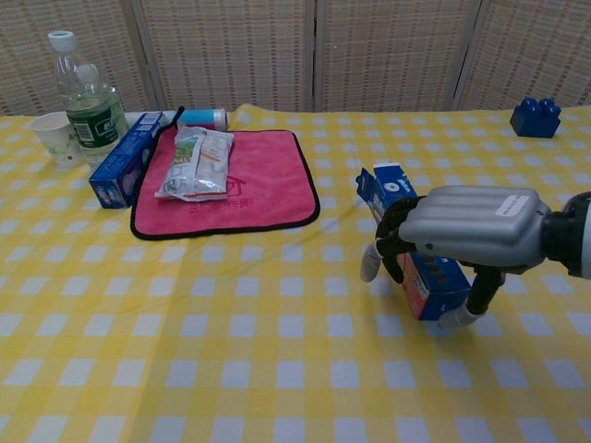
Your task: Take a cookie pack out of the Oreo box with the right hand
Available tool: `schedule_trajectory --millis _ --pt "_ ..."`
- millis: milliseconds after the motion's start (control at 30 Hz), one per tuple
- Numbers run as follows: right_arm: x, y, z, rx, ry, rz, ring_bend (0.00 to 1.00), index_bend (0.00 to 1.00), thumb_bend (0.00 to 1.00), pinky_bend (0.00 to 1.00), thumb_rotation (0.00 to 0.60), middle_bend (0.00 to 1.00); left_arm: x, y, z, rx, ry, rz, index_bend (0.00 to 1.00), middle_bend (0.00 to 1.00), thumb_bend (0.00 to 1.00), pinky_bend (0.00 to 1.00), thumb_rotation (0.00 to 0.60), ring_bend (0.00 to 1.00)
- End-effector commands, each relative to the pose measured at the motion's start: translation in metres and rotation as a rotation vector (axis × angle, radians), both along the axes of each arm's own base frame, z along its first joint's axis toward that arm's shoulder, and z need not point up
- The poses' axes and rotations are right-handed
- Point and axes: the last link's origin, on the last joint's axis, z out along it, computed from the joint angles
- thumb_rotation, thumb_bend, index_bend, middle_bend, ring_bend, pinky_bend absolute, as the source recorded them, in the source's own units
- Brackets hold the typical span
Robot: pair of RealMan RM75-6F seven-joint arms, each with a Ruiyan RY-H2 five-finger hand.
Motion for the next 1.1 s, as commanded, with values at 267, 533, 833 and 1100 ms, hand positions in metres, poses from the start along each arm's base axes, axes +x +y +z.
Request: schedule_trajectory --millis 267,533,833,1100 --pt "-0.056 -0.009 0.046 -0.136 0.153 -0.078 0.12 0.26 0.10 0.01 0.600 0.43 -0.001 0.004 -0.004 -0.011 -0.010 -0.006 0.06 0.10 0.26 0.00 0.600 0.09" --pt "-0.087 -0.026 0.082 -0.269 0.172 -0.195 0.12 0.26 0.10 0.00 0.600 0.43 -0.001 0.006 -0.007 -0.017 -0.015 -0.009 0.06 0.10 0.26 0.00 0.600 0.09" --pt "-0.094 -0.036 0.102 -0.384 0.039 -0.326 0.12 0.26 0.09 0.00 0.600 0.40 0.000 0.007 -0.005 -0.015 -0.014 -0.012 0.06 0.10 0.26 0.00 0.600 0.09" --pt "-0.095 -0.039 0.118 -0.469 0.016 -0.372 0.12 0.26 0.07 0.00 0.600 0.36 0.001 0.008 -0.005 -0.020 -0.013 -0.018 0.06 0.10 0.26 0.00 0.600 0.09"
